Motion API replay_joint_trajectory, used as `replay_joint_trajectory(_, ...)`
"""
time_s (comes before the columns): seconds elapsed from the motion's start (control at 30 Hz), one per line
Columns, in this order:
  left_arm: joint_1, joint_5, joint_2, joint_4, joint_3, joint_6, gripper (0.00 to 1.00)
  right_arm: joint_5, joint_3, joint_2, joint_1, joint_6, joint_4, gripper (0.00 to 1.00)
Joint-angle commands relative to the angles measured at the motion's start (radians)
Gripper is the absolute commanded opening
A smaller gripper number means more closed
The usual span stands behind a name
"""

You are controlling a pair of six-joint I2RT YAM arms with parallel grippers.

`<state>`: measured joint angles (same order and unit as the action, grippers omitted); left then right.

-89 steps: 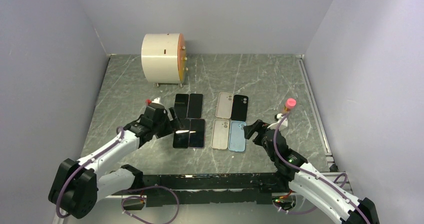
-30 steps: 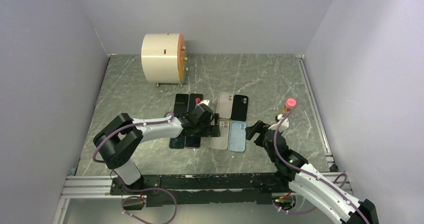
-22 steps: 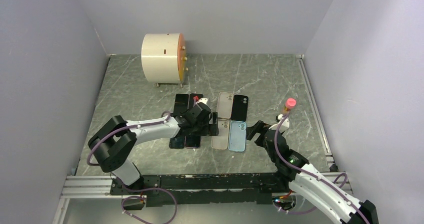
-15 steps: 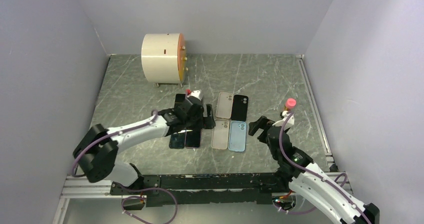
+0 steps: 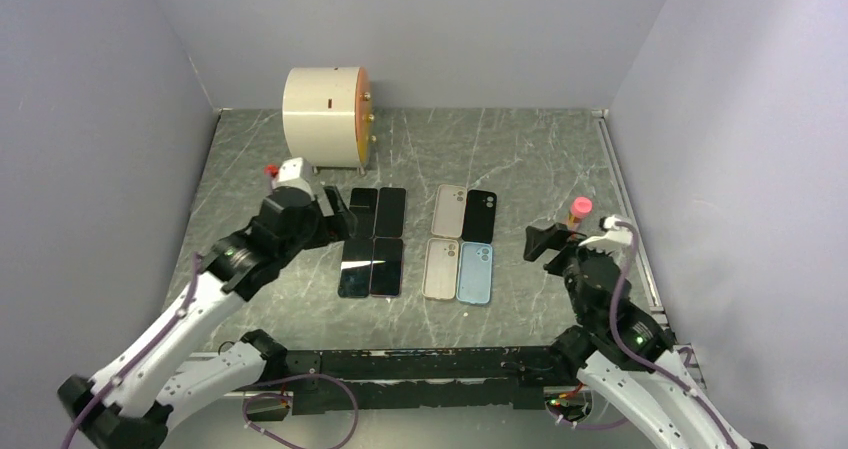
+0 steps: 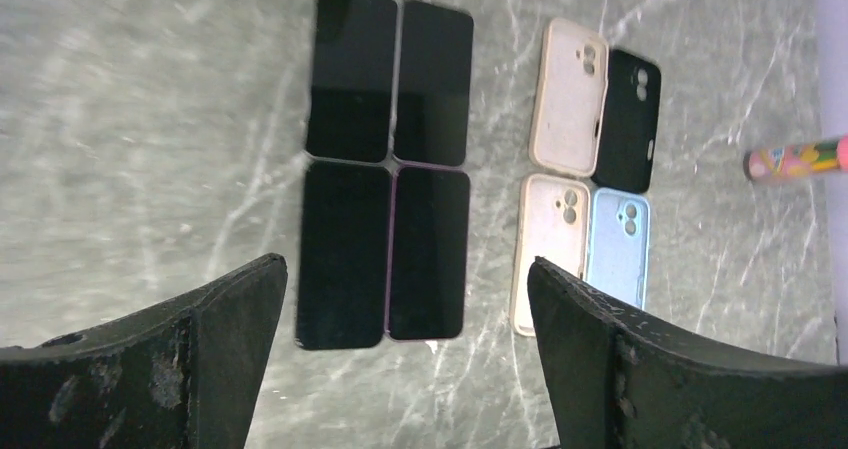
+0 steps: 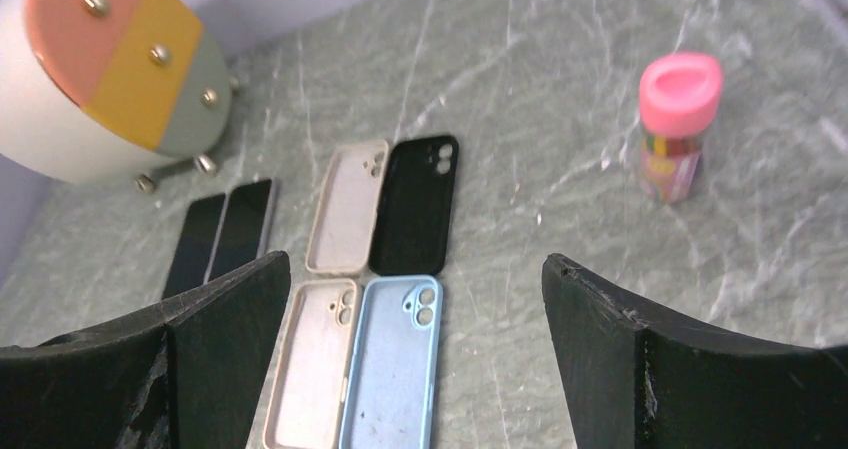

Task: Take the phone out of the phone case
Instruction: Reset both arms

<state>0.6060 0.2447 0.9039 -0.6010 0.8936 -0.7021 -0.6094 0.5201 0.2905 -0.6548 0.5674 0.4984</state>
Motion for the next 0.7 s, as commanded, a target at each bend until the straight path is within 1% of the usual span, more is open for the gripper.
replay_joint_trajectory(0.0,-0.003,0.182,-0.123,-0.194,0.125,0.105,0.95,-0.043,0.115,-0.061,0.001,-0.133,0.025,0.99)
replay_joint_trajectory(0.13,-0.003,0.321,-0.184,-0.234,0.178,0.221,0.95,-0.121,0.204,-0.046,0.000,-0.183,0.088,0.99)
replay_joint_trajectory(0.23,-0.003,0.389,-0.213,-0.240,0.197,0.280,0.95,-0.131,0.277,-0.023,0.001,-0.209,0.122,0.99)
replay_joint_trajectory(0.37,-0.003,0.455,-0.264,-0.185,0.158,0.323,0.95,-0.192,0.302,-0.008,0.001,-0.300,0.098,0.99)
replay_joint_trajectory(0.43,-0.004,0.468,-0.291,-0.157,0.128,0.331,0.95,-0.229,0.299,-0.003,0.001,-0.329,0.083,0.99)
replay_joint_trajectory(0.57,-0.020,0.484,-0.321,-0.128,0.087,0.342,0.95,-0.253,0.276,-0.007,0.001,-0.358,0.051,0.99)
replay_joint_trajectory(0.67,-0.053,0.468,-0.330,-0.090,0.058,0.359,0.95,-0.269,0.252,-0.018,0.000,-0.364,0.035,0.99)
